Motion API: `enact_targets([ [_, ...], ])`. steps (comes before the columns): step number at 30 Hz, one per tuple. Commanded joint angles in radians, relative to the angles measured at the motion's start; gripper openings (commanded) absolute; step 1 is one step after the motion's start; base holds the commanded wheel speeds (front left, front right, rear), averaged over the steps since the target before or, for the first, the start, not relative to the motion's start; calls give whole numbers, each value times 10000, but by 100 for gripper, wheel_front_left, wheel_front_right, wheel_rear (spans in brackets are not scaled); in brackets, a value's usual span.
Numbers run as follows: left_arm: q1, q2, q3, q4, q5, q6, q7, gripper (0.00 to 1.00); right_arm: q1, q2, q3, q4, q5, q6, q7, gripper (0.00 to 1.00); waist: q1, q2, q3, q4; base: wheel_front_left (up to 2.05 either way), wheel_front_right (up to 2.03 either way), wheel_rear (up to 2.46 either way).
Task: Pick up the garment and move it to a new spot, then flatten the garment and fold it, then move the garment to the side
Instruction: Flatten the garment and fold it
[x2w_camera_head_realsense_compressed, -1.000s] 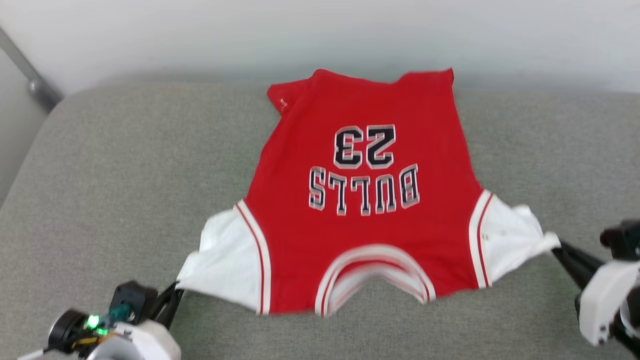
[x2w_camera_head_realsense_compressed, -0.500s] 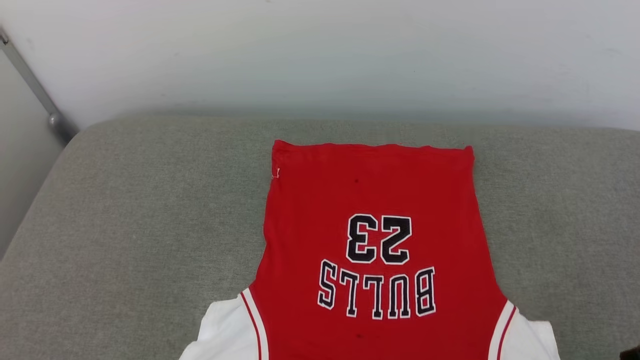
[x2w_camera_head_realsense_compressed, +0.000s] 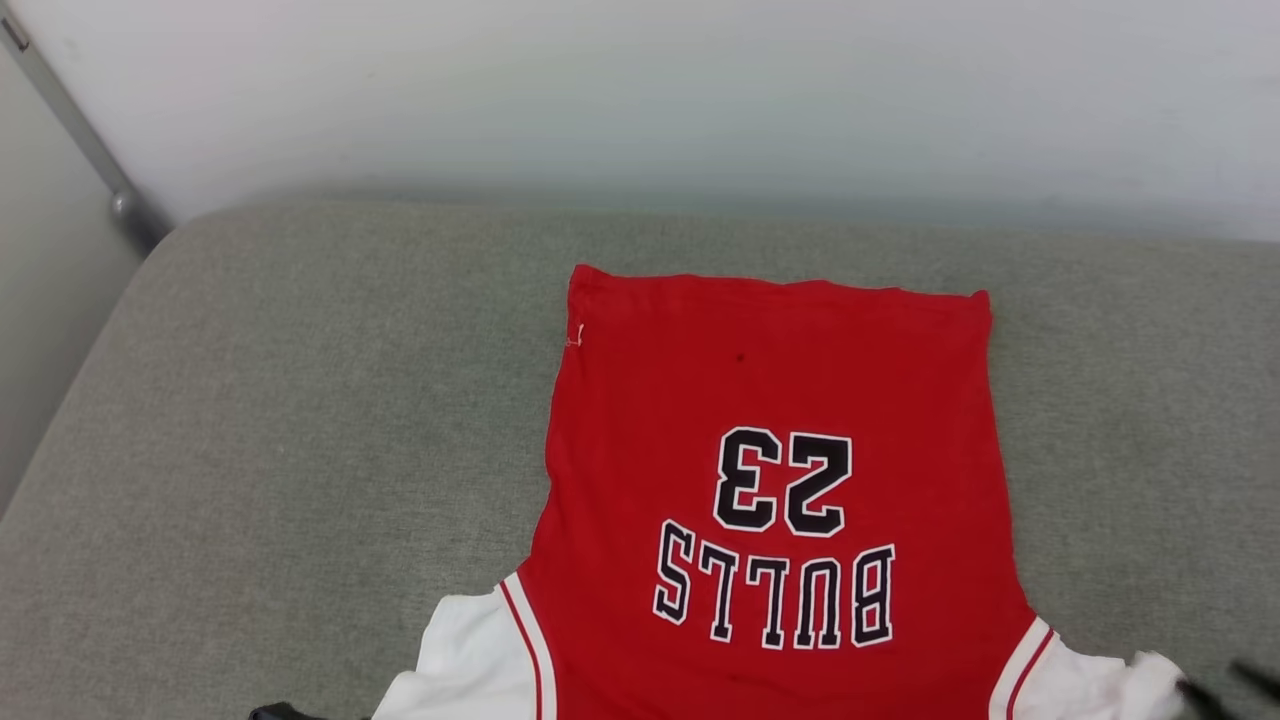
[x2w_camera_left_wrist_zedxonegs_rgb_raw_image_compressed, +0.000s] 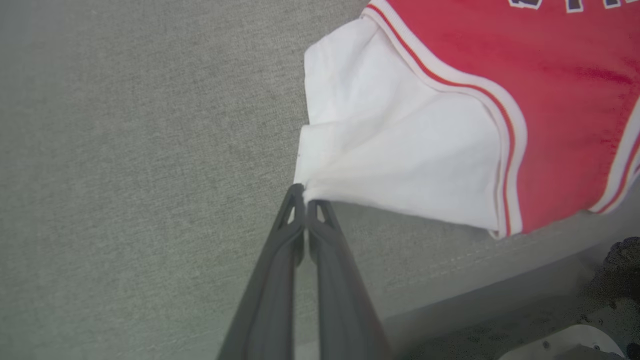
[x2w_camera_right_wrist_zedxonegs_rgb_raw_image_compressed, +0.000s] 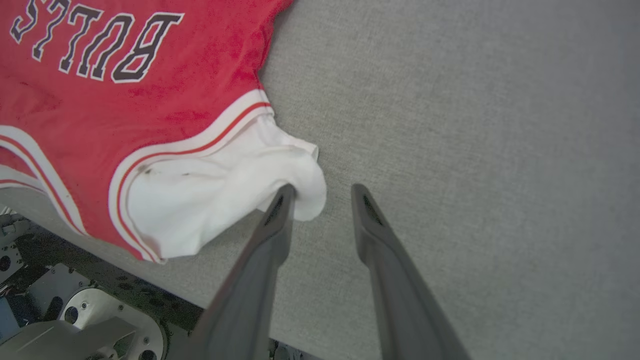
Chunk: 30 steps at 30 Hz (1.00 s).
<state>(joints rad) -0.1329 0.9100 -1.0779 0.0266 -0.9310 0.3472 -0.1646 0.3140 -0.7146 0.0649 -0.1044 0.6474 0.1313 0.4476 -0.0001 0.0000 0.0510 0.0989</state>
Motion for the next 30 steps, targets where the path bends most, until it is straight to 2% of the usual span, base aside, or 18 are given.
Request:
enact_targets([
  [1,-167,-21,23,-76,99,70,-16,0,-329,-95,-242,-185,-27,-11,27,100,1,0,139,118,0,0,0],
  [5,-471,-105,24,-358,412,169,1,0,-1333,-605,-1084,-793,49,-9,341,100,1,0,588,414,0,0,0],
  [10,-975,-204,77,-712,843,297,-52,0,-3525,-1892,-1291,-1357,402,-9,1306,100,1,0,1506,818,0,0,0],
  [16,-1707,-463,137,-1001,1397,304,-136,0,-7011,-3481,209,-1119,1352,-9,3872,100,1,0,2795,1474,0,0,0],
  [17,-2020,-687,130,-1062,1635,282,-191,0,-8749,-3716,1162,-727,1714,-9,5594,100,1,0,3375,1808,0,0,0],
  [20,-2312,-917,133,-1078,1836,250,-263,0,-10322,-3631,2030,-176,1587,-11,7214,100,1,0,3947,2140,0,0,0],
  [23,-2567,-1109,136,-1043,2008,190,-347,0,-11524,-3216,2558,577,1243,-9,8319,100,1,0,4431,2465,0,0,0],
  [30,-2954,-1515,137,-1032,2336,146,-497,0,-12870,-2298,2938,2158,424,-9,9076,100,1,0,5339,3004,0,0,0],
])
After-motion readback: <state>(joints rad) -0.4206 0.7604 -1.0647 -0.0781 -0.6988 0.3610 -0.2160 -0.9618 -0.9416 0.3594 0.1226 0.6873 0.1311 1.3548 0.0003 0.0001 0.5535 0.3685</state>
